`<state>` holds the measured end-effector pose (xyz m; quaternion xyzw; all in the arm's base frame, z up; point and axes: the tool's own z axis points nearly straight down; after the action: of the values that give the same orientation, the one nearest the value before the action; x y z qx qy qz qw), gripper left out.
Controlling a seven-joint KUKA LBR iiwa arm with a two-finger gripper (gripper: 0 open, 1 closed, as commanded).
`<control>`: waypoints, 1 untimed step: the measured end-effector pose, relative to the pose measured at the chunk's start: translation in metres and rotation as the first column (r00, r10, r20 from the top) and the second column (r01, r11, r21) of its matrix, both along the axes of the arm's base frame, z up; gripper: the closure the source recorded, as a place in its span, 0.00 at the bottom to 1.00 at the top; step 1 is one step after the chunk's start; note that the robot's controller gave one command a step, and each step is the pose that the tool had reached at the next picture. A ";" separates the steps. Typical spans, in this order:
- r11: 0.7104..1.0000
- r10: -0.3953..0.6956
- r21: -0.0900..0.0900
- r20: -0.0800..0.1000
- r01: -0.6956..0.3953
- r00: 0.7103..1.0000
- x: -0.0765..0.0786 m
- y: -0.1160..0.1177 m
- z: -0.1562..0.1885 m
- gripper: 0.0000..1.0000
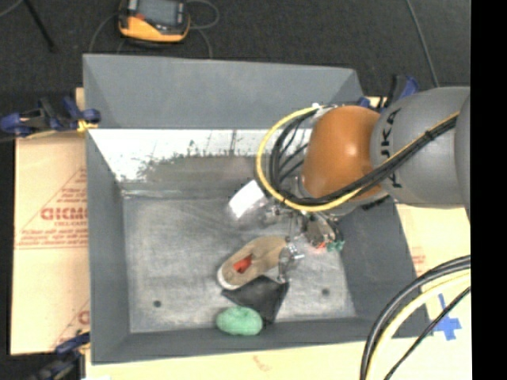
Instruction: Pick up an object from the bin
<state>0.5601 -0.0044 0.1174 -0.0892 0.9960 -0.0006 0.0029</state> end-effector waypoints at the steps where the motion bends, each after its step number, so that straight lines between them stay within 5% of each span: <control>1: 0.998 0.065 -0.001 0.000 -0.065 0.998 0.027 0.018 -0.046 0.00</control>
Offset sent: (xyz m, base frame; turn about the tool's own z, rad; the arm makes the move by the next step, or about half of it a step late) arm -0.0073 0.0596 -0.0474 -0.2710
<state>0.5867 0.0134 0.0710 -0.1217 0.9926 -0.0009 0.0027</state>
